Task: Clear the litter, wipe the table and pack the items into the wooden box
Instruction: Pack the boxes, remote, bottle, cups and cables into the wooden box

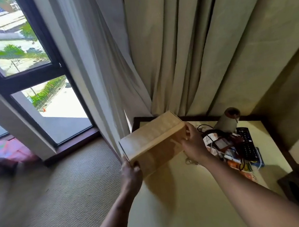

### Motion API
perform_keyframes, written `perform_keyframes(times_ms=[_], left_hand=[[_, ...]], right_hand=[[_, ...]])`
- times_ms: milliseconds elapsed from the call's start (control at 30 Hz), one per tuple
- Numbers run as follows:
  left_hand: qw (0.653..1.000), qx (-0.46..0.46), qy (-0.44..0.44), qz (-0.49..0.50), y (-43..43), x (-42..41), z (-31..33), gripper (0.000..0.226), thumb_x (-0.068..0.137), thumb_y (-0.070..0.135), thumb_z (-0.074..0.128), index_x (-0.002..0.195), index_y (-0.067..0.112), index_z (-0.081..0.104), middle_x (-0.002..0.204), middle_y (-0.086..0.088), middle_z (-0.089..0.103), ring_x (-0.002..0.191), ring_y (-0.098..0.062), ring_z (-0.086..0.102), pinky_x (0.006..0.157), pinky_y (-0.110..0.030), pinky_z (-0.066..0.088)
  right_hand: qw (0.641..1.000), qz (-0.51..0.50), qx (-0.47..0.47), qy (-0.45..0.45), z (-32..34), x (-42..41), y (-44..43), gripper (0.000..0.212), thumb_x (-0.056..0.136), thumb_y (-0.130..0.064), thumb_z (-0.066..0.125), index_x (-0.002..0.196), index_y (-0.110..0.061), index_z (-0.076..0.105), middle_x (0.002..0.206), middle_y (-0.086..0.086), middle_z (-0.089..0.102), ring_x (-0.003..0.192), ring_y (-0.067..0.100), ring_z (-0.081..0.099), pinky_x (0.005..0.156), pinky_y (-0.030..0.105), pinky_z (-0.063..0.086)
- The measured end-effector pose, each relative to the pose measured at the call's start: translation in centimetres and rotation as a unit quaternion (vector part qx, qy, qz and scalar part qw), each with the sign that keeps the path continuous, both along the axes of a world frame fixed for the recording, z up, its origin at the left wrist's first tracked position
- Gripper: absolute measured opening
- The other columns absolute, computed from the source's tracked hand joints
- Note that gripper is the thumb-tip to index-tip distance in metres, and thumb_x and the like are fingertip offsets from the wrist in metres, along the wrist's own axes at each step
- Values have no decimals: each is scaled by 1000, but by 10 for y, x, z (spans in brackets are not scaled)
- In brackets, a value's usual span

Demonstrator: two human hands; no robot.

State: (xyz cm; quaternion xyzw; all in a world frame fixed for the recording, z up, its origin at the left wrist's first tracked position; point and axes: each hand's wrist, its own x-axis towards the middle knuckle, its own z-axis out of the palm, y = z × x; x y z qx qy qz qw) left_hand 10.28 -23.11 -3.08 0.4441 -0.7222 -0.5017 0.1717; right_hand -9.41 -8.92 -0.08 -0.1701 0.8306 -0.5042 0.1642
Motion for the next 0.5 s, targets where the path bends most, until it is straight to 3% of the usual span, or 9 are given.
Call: perform_keyframes(times_ms=[67, 100, 167, 200, 267, 367, 500], left_hand=[[999, 0, 32, 23, 5, 18, 15, 62, 81, 15, 50, 143, 23, 44, 104, -4, 69, 92, -27, 66, 70, -35, 53], [999, -2, 38, 35, 6, 29, 19, 66, 78, 18, 49, 144, 23, 45, 102, -2, 69, 90, -24, 66, 69, -33, 52], [998, -17, 41, 43, 12, 52, 28, 65, 76, 24, 48, 141, 23, 49, 97, -1, 69, 86, -24, 67, 68, -37, 54], [998, -23, 45, 38, 17, 63, 32, 59, 80, 23, 50, 139, 22, 50, 95, -1, 69, 86, -25, 68, 67, -40, 56], [998, -40, 49, 26, 29, 84, 38, 48, 90, 14, 55, 137, 19, 51, 93, -3, 69, 84, -25, 68, 62, -36, 53], [996, -74, 48, -1, 56, 110, 45, 51, 91, 3, 58, 138, 24, 54, 95, 0, 72, 81, -15, 67, 56, -22, 45], [992, -119, 14, -49, 101, 141, 39, 63, 93, 10, 57, 151, 30, 43, 114, -11, 71, 96, -28, 65, 73, -34, 48]], right_hand=[[999, 14, -25, 31, 19, 22, 8, 66, 92, -11, 67, 152, -23, 41, 149, 3, 46, 136, 20, 48, 110, 42, 46], [998, 20, -34, 48, 27, 35, 14, 64, 95, -9, 64, 152, -24, 40, 149, 1, 44, 137, 17, 47, 110, 34, 45], [997, 23, -41, 67, 41, 65, 32, 61, 98, -12, 60, 154, -27, 38, 150, -5, 42, 137, 8, 41, 104, 14, 40], [996, 21, -45, 71, 46, 81, 43, 61, 99, -14, 59, 154, -29, 37, 152, -7, 40, 138, 7, 39, 104, 13, 37], [996, 6, -59, 69, 54, 112, 66, 63, 100, -16, 58, 155, -35, 34, 156, -11, 36, 142, 5, 34, 112, 25, 35], [995, -32, -48, 77, 57, 155, 105, 67, 100, -15, 60, 156, -37, 30, 160, -15, 32, 145, 2, 27, 118, 35, 31], [995, -93, -25, 30, 47, 213, 159, 67, 98, -20, 63, 152, -41, 29, 161, -6, 35, 146, 19, 34, 117, 51, 35]])
